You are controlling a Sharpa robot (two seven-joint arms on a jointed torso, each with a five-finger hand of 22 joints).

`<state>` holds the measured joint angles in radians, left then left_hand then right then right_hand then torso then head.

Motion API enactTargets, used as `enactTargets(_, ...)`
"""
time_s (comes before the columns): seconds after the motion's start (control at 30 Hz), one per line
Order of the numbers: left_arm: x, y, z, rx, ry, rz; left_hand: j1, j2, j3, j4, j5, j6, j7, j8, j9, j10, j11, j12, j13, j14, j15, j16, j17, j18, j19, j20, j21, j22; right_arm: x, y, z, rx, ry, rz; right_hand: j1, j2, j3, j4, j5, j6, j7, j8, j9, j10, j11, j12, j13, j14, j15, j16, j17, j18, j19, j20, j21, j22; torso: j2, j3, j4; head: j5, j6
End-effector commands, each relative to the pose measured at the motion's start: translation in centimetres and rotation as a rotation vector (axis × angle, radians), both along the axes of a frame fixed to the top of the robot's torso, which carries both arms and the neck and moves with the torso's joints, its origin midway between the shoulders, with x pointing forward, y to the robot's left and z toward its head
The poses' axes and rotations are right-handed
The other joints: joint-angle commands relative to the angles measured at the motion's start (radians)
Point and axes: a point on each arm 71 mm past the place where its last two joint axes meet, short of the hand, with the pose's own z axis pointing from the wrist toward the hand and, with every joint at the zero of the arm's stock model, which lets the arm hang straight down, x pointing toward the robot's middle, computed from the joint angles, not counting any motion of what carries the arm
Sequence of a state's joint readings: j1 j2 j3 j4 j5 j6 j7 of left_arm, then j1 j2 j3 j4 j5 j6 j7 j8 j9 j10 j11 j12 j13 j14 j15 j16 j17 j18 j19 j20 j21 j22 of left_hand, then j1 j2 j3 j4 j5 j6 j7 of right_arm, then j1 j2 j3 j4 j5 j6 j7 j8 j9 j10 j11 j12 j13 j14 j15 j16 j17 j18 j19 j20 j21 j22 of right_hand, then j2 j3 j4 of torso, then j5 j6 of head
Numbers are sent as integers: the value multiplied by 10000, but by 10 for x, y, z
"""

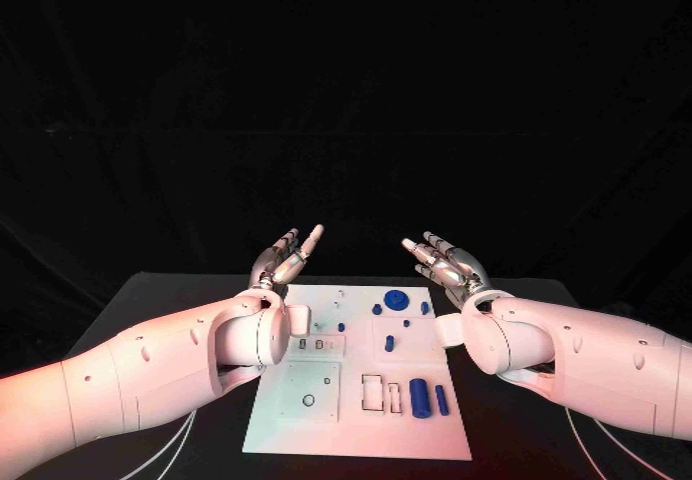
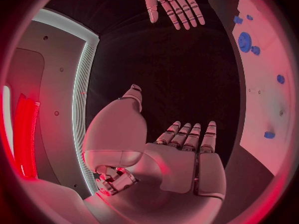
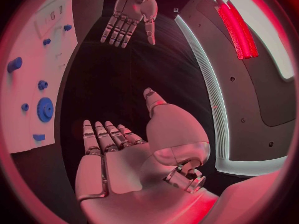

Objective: Assemble the parts on the task board

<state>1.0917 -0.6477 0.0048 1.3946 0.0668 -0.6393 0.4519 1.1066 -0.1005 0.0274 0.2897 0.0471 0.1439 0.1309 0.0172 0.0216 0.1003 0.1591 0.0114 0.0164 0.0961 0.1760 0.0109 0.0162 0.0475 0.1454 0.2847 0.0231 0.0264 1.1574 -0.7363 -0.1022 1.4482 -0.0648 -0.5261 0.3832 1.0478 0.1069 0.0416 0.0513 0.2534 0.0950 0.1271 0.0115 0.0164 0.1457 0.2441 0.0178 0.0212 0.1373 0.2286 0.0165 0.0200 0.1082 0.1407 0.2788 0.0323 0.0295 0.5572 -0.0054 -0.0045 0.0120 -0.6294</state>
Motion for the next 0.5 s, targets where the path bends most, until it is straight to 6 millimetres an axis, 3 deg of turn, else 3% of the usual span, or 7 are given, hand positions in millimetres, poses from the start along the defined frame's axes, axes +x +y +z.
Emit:
enactTargets(0.03,0,-4,0,-377,163,-416,226,-13,31,69,38,93,727,54,14,30,111,63,16,15,103,63,14,193,10,75,44,12,0,11,-2,-155,468,1877,914,73,-20,-363,109,736,1657,191,103,948,169,179,105,1049,170,200,116,79,543,140,306,156,3,-2,-3,0,2)
enactTargets(0.13,0,-4,0,-377,163,-416,283,9,58,66,37,172,793,70,26,116,181,80,30,89,135,78,27,206,3,76,49,14,1,12,-2,-236,540,2101,1187,82,-21,-538,111,1234,1663,285,160,1608,194,266,158,1739,186,304,171,59,826,136,466,231,3,-2,-3,0,2)
enactTargets(0.23,0,-4,0,-377,163,-416,506,108,145,56,26,529,959,134,71,511,350,143,78,421,216,133,70,239,92,89,97,37,1,12,-2,-269,568,2189,1598,57,24,-831,106,2182,1647,468,257,2928,210,464,251,3060,171,521,263,77,1382,133,755,363,3,-2,-3,0,2)
enactTargets(0.27,-4,19,8,-330,-98,-350,561,151,171,52,36,702,1026,174,96,693,423,184,104,561,240,164,91,251,138,88,115,46,8,-7,9,-1740,-1147,1843,1663,60,35,-881,106,2364,1652,495,269,3189,215,493,263,3304,170,548,273,73,1510,134,820,390,184,-61,-31,-164,17)
enactTargets(0.33,-4,22,10,-335,-216,-347,709,232,212,43,36,1119,1134,257,145,1108,542,252,145,938,330,230,134,282,347,92,192,87,9,-9,12,-1912,-1347,1813,1778,75,57,-975,108,2739,1646,529,282,3743,201,527,281,3794,156,573,287,79,1725,136,933,430,231,-56,-28,-182,21)
enactTargets(0.5,-5,28,16,-305,-532,-313,1202,453,262,-9,32,2945,1292,666,350,2991,809,593,305,2450,537,513,277,419,1234,96,517,241,11,-14,18,-2300,-1738,1775,2004,52,103,-1199,79,3673,1611,602,321,5078,85,602,345,5071,30,640,353,183,2399,141,1251,540,339,-58,-17,-214,80)
